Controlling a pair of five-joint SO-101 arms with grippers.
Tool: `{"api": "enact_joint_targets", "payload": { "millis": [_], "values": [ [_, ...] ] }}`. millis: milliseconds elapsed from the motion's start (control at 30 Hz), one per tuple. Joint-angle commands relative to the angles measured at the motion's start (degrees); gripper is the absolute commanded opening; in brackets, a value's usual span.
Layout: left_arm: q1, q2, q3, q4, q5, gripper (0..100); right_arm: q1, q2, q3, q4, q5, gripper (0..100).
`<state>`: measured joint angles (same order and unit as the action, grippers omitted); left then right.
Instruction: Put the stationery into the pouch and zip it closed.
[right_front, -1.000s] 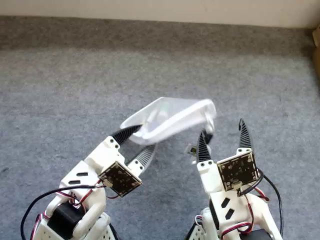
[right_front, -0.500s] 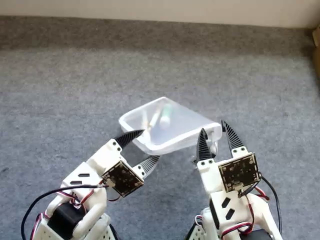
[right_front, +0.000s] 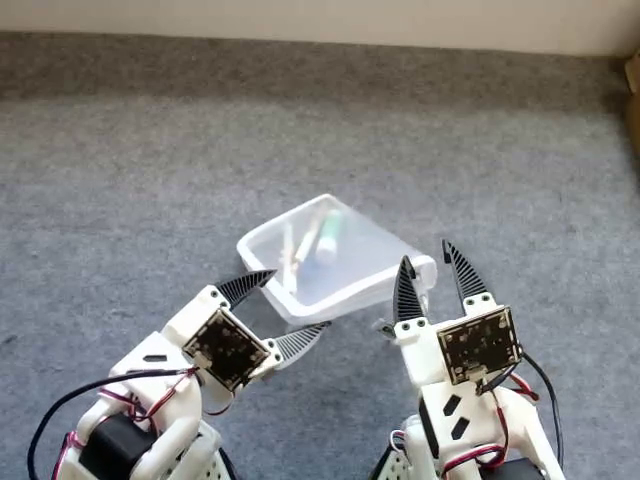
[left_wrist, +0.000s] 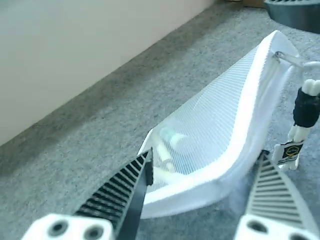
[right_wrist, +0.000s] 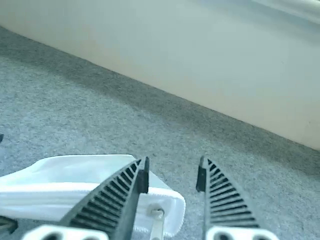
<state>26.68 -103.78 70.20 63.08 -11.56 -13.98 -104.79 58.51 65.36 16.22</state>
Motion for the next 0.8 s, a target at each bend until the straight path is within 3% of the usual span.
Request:
{"api": "enact_joint_targets", "payload": {
  "millis": [0,367,567,767],
  "values": [
    [0.66,-1.01,-7.08,3.52,3.96,32,-0.75,-0.31,-2.59,-1.98,0.79,14.5],
    [0.40,-1.01,-10.33,5.36,8.00,31,-0.75,-0.31,-2.59,-1.98,0.79,14.5],
    [-6.02,-1.01,-10.07,3.87,10.29,31,-0.66,-0.31,-2.95,-1.80,0.79,14.3],
    [-8.31,-1.01,-10.07,-0.53,10.02,14,-0.31,-0.31,-4.53,-1.89,1.76,3.6]
  ]
}}
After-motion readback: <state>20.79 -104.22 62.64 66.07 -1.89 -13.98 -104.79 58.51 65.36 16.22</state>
